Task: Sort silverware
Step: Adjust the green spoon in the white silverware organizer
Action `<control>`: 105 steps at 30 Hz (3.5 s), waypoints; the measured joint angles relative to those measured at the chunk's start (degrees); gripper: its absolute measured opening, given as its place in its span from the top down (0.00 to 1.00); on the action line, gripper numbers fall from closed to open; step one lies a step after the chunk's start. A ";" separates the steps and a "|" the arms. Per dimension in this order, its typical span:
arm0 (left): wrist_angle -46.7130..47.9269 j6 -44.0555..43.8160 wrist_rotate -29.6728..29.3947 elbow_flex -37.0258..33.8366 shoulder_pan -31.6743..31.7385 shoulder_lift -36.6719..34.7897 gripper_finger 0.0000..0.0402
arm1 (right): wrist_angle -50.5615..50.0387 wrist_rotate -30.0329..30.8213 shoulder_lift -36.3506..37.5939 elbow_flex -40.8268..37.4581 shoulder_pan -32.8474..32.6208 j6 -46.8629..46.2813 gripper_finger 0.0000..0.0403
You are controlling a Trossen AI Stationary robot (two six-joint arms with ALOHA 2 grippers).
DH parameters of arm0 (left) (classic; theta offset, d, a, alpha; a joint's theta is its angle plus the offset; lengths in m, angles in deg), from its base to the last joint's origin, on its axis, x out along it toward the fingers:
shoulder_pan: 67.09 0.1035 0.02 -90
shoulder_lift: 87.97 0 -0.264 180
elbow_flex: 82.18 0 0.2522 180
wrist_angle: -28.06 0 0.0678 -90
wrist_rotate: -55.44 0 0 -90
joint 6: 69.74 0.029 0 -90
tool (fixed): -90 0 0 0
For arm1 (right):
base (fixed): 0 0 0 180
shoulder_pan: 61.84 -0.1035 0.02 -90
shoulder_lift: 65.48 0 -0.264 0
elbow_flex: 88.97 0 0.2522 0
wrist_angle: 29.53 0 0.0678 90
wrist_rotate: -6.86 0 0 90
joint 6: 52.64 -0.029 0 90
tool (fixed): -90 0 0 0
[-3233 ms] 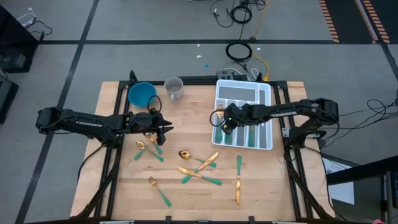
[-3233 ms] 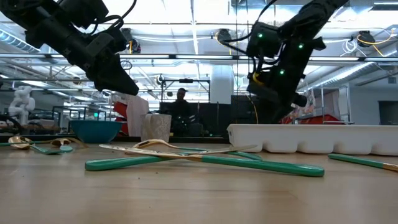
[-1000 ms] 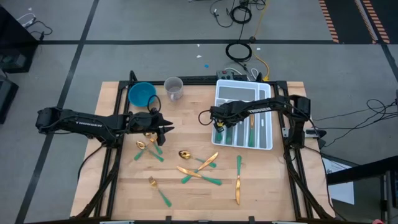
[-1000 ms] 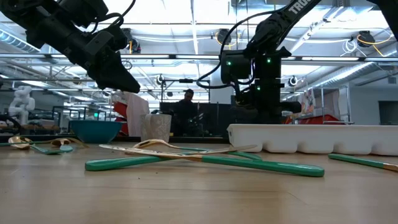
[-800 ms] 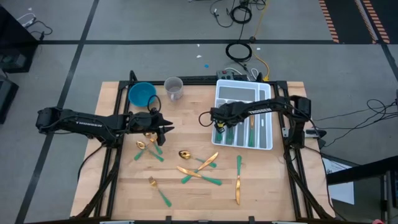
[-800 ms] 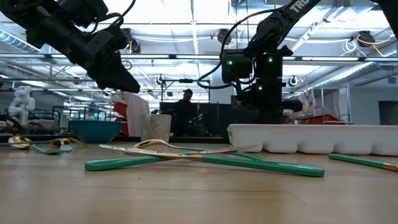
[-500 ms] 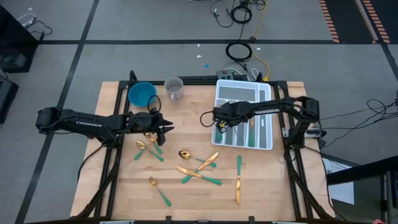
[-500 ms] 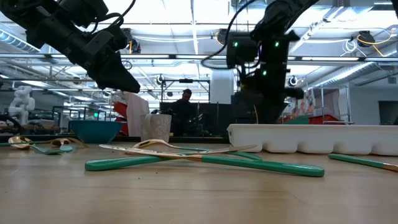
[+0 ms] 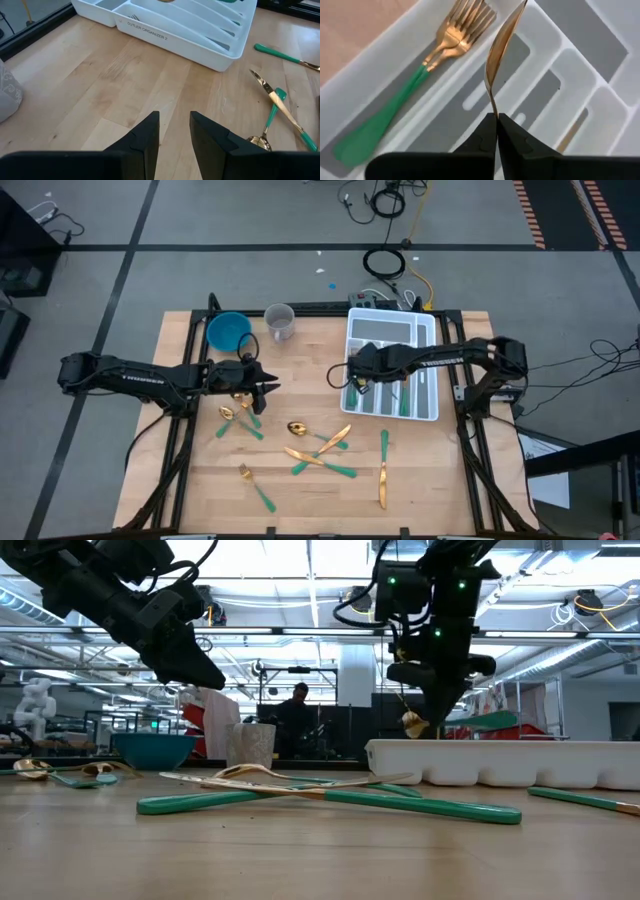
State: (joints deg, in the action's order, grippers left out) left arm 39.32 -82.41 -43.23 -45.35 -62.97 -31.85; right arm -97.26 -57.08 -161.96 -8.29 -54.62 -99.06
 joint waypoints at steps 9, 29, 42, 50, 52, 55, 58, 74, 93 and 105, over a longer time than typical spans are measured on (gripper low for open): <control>-0.02 -0.47 -0.07 0.00 0.00 0.01 0.71 | -18.10 9.09 -3.38 13.93 -2.37 -3.73 1.00; 3.91 -2.78 -0.20 0.00 0.04 0.00 0.71 | -36.25 7.33 -30.34 34.45 -0.30 0.76 1.00; 4.13 -3.54 -0.22 0.00 0.04 0.00 0.71 | -36.09 3.96 -29.51 32.20 4.17 0.52 1.00; 4.13 -3.32 -0.22 0.00 0.04 0.00 0.71 | -36.02 2.85 -29.53 32.19 5.68 1.49 1.00; 4.10 -3.31 -0.21 0.00 0.04 0.00 0.71 | -35.87 2.43 -29.53 32.19 5.96 1.86 1.00; 4.11 -3.28 -0.20 0.00 0.04 0.00 0.71 | -35.30 2.00 -29.90 32.19 6.23 2.41 1.00; 4.11 -3.08 -0.20 0.00 0.04 0.00 0.71 | -34.72 1.60 -30.03 32.19 6.23 2.72 1.00; 4.09 -3.10 -0.20 0.00 0.04 0.00 0.71 | -32.02 -0.94 -31.75 32.19 6.23 4.52 1.00; 4.07 -2.99 -0.17 0.00 0.04 0.00 0.71 | -30.38 -2.43 -34.49 32.17 4.83 12.07 0.88; 4.10 -3.10 -0.17 0.00 0.03 0.00 0.71 | -29.55 -2.63 -34.12 34.09 3.30 12.88 0.68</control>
State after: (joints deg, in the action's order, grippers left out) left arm 43.43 -85.51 -43.40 -45.35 -62.95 -31.85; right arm -126.81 -59.71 -196.08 25.80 -51.32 -86.18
